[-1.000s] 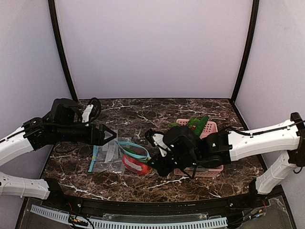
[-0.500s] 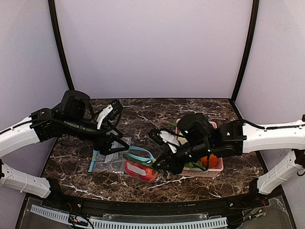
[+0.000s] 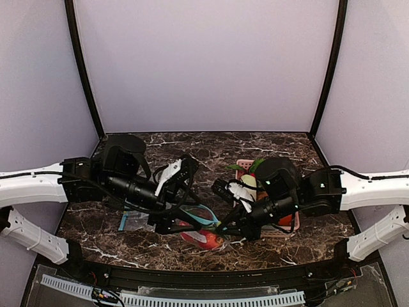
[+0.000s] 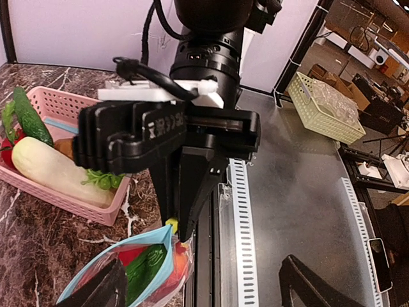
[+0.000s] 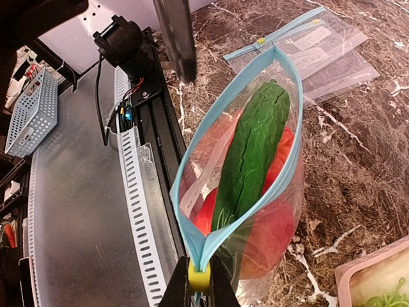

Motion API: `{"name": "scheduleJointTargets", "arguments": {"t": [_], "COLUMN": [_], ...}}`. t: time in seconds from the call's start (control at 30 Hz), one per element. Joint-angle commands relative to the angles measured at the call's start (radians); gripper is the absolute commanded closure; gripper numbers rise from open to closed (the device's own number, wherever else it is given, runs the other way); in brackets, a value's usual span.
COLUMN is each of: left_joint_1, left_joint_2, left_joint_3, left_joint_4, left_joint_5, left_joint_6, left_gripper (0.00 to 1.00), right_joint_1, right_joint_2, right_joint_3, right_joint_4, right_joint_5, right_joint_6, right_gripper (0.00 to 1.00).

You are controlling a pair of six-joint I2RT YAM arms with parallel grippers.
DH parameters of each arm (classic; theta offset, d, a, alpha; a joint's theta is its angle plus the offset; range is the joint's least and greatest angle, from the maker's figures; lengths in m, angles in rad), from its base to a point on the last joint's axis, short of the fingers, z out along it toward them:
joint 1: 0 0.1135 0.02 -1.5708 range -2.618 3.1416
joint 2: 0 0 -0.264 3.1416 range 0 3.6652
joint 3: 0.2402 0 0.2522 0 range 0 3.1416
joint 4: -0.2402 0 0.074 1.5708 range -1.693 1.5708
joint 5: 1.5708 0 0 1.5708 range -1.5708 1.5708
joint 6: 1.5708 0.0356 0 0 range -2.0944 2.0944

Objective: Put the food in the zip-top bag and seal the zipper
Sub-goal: Pass from the right arm to the left

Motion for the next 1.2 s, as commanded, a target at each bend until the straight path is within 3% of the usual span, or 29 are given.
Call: {"name": "scheduleJointTargets", "arguments": {"t": [0.0,0.3,0.7,0.87,0.97,1.17], "left_joint_1": [-0.024,-0.025,-0.018,-0.002,0.002,0.005], "left_joint_2": [0.044,0.106,0.162,0.185,0.198,0.216], "left_joint_3": [0.006,-0.003,-0.018,-0.023,-0.026,-0.024], "left_joint_4": [0.032,0.029,0.031,0.046,0.049,0.053], "left_joint_5": [0.002,0.013,0.059,0.108,0.124,0.165], "left_joint_6": [0.033,0.079,0.137,0.115,0.106,0.085], "left_gripper": [0.18,0.26,0.18,0.37,0.4,0.57], "right_joint_1": [-0.004,-0.005,-0.004,-0.004,-0.005,-0.004], "right_joint_2": [-0.041,-0.05,-0.044,-0.046,-0.044,-0.054], "right_joint_3": [-0.028,-0.043,-0.041,-0.038,-0.036,-0.039], "right_joint_4": [0.068,0.07,0.07,0.069,0.068,0.055], "right_joint_5": [-0.031,-0.088,-0.174,-0.182,-0.2,-0.172], "right_joint_6": [-0.008,-0.014,-0.029,-0.036,-0.041,-0.048], "right_gripper": [1.0,1.0,1.0,1.0,1.0,1.0]}}
